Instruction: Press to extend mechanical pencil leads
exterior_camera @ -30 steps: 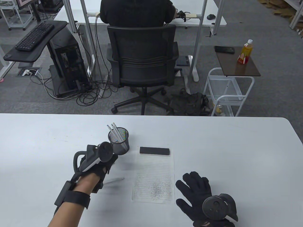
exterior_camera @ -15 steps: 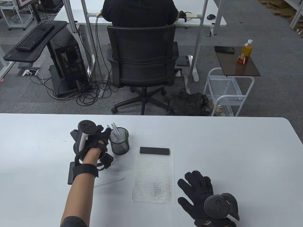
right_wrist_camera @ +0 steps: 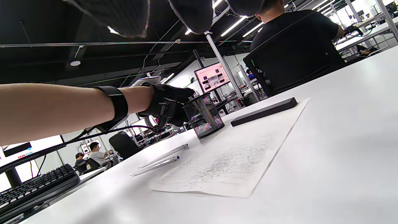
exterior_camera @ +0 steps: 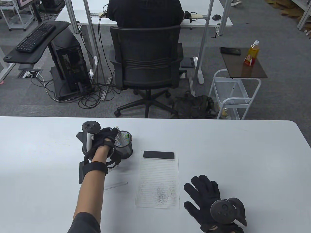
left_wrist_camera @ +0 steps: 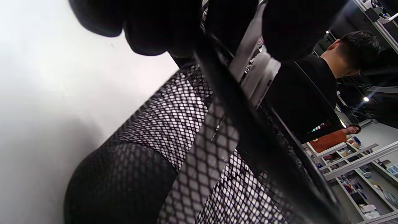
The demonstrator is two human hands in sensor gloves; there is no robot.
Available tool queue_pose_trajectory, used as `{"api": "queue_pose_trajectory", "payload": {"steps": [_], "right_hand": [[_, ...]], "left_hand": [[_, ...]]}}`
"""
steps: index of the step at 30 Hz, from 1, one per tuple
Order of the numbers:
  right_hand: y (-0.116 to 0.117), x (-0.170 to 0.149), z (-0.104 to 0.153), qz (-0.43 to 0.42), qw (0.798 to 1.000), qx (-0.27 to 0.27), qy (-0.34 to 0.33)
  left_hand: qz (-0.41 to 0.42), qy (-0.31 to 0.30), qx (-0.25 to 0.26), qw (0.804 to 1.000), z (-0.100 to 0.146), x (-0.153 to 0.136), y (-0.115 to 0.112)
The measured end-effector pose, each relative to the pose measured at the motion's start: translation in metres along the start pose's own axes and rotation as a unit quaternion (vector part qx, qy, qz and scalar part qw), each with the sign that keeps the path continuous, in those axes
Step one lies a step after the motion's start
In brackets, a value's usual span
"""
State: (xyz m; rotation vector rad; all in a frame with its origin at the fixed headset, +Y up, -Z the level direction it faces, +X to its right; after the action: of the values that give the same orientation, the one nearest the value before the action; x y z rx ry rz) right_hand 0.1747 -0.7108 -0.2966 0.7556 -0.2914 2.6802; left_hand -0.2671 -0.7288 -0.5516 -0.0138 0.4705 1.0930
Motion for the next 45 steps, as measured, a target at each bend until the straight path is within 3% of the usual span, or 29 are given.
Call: {"api": "queue_pose_trajectory", "payload": {"steps": [12, 22, 25, 27, 30, 35, 38, 45], "right_hand": [[0.001, 0.0, 0.0, 0.001, 1.0, 0.003, -0.002], [0.003, 0.002, 0.0, -0.004, 1.0, 0.008, -0.005], [0.004, 0.002, 0.0, -0.003, 1.0, 0.009, -0.005], [0.003, 0.003, 0.0, -0.004, 1.0, 0.007, -0.005], [0.003, 0.004, 0.0, -0.007, 1.0, 0.005, -0.008], [0.006, 0.007, -0.001, -0.006, 1.0, 0.011, -0.017], [0.008, 0.008, -0.001, -0.005, 1.0, 0.015, -0.02], [0.007, 0.008, 0.0, -0.004, 1.0, 0.012, -0.02]], "left_hand": [[0.031, -0.044, 0.032, 0.998, 0.011, 0.008, 0.013], [0.129, -0.149, 0.0, 0.98, 0.051, 0.041, 0.044], [0.207, -0.186, -0.052, 0.959, 0.068, 0.047, 0.048], [0.278, -0.219, -0.103, 0.93, 0.083, 0.048, 0.047], [0.351, -0.216, -0.169, 0.895, 0.104, 0.044, 0.041], [0.414, -0.22, -0.266, 0.842, 0.139, 0.031, 0.021], [0.466, -0.221, -0.308, 0.8, 0.155, 0.017, 0.002], [0.5, -0.208, -0.34, 0.769, 0.163, -0.011, -0.043]]}}
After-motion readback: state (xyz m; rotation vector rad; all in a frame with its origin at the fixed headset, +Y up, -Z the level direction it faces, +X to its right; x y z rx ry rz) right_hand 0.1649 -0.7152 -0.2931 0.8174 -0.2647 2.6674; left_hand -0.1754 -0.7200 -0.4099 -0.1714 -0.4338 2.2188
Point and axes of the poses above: the tracker on the back of each hand, its own x axis roughly to the thumb side, its own z axis roughly from the fingertips to the wrist, y = z × x, the point moved 2 cm from there along -z, roughly from the wrist to the fingertips, and after that the axes turned 14 degrees about z, right-handed, at the moved point
